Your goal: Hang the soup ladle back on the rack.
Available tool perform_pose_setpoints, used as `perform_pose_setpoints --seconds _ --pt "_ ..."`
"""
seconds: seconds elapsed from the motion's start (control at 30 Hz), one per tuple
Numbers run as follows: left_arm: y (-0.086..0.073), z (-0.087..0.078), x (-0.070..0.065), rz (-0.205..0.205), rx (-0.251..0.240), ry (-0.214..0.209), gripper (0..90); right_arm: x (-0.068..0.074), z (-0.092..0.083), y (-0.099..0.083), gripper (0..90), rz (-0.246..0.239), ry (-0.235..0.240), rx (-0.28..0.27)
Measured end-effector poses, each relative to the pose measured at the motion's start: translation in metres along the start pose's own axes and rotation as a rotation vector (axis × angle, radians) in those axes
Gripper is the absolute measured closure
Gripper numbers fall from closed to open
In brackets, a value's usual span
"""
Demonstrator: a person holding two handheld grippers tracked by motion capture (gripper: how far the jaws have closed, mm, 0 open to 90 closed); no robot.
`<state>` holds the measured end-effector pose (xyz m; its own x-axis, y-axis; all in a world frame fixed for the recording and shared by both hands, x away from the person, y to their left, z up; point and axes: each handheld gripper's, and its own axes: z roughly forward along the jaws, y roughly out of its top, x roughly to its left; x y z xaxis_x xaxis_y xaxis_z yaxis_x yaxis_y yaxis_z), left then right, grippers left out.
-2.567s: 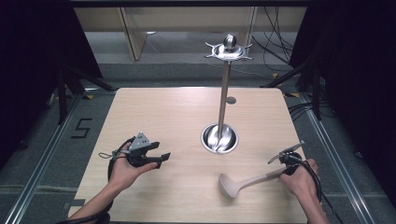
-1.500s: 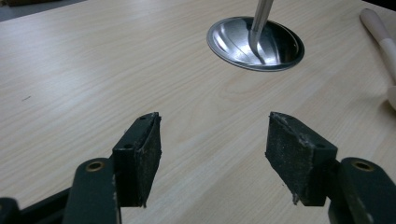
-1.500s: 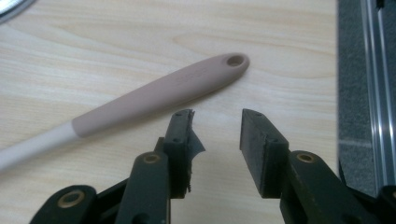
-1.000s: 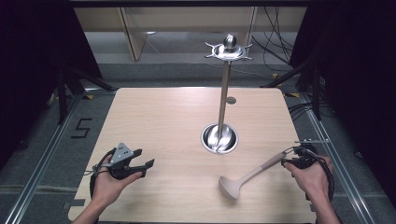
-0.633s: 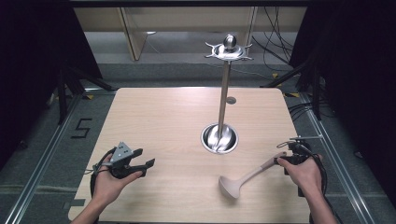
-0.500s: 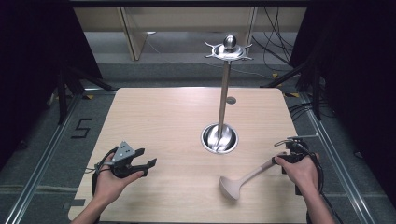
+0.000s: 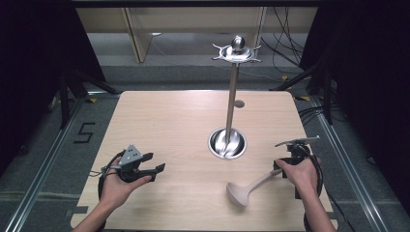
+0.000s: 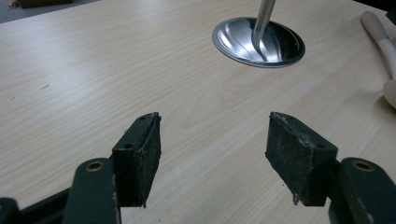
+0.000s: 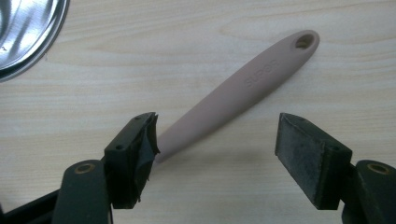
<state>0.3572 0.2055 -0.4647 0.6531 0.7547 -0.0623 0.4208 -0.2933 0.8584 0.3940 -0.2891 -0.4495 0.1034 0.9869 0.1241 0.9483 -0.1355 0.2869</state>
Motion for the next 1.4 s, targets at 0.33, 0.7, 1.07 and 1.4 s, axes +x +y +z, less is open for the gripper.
perform_pose_setpoints --seconds 0.33,0.7,1.07,1.4 --pt "-0.002 -0.002 -0.001 -0.007 0.007 -0.006 34.4 0.013 0.018 -0.006 30.9 0.023 0.043 0.051" --pt "-0.003 -0.002 -0.002 -0.014 0.014 -0.002 34.1 0.021 0.028 0.0 38.8 0.084 0.013 0.091" --pt "-0.004 -0.001 0.0 -0.023 0.022 0.004 34.8 0.026 0.031 0.014 49.1 0.008 0.003 0.114" --pt "-0.004 0.0 0.0 -0.016 0.028 0.007 35.0 0.02 0.03 0.021 63.7 0.014 0.007 0.158"
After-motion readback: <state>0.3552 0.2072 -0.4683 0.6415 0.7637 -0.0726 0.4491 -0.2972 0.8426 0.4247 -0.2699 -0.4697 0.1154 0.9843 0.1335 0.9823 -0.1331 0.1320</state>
